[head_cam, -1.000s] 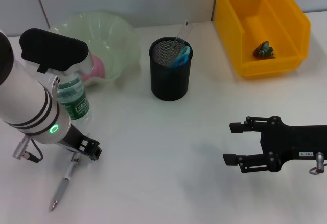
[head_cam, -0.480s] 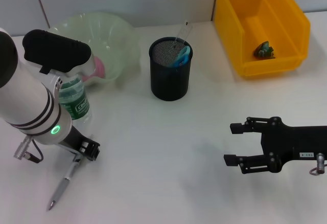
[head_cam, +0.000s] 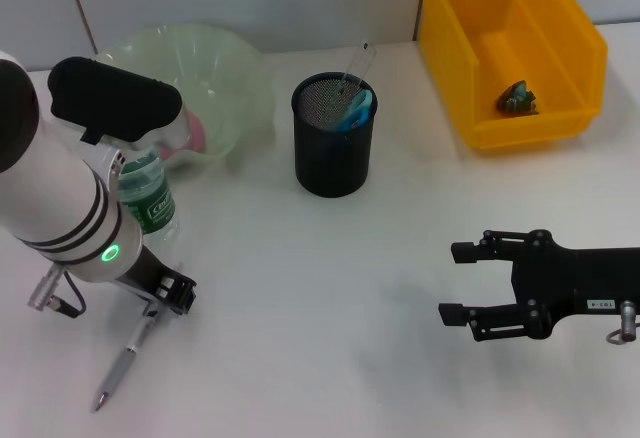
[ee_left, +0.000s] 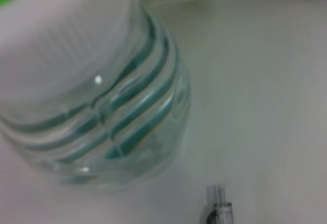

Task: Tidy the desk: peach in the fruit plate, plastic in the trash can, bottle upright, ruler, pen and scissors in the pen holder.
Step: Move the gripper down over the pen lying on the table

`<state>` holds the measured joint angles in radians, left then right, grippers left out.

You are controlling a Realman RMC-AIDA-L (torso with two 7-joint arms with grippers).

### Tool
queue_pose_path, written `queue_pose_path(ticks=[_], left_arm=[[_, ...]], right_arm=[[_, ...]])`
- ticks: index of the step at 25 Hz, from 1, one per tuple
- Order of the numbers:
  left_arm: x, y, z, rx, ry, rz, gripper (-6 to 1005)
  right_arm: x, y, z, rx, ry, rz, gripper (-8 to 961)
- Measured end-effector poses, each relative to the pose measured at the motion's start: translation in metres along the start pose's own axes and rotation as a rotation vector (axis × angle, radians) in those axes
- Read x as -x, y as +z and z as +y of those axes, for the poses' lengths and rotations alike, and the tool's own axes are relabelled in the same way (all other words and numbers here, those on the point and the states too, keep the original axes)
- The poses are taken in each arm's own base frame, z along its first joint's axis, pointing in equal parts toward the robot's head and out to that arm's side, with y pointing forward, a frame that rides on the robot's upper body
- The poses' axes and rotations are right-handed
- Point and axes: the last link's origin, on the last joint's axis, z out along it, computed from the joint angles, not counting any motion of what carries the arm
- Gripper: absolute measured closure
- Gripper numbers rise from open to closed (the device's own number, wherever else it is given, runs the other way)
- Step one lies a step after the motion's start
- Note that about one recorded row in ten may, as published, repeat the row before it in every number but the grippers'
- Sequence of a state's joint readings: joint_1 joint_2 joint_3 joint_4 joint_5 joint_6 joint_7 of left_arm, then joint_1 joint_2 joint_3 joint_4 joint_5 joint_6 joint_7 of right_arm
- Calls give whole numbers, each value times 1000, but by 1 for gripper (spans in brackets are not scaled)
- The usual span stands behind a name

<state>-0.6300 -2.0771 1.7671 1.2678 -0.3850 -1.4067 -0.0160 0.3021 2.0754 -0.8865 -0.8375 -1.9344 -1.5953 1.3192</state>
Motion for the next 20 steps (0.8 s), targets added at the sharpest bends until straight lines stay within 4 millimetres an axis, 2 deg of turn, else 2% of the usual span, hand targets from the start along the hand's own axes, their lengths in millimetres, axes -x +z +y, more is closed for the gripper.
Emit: queue_pose_path(ticks=[14, 20], left_arm=[[-2, -2, 2, -3, 31, -5, 620], [-2, -1, 2, -4, 40, -5, 670]], right_arm=[[0, 0, 0, -1, 0, -1, 137], [0, 0, 0, -1, 0, -1, 136]])
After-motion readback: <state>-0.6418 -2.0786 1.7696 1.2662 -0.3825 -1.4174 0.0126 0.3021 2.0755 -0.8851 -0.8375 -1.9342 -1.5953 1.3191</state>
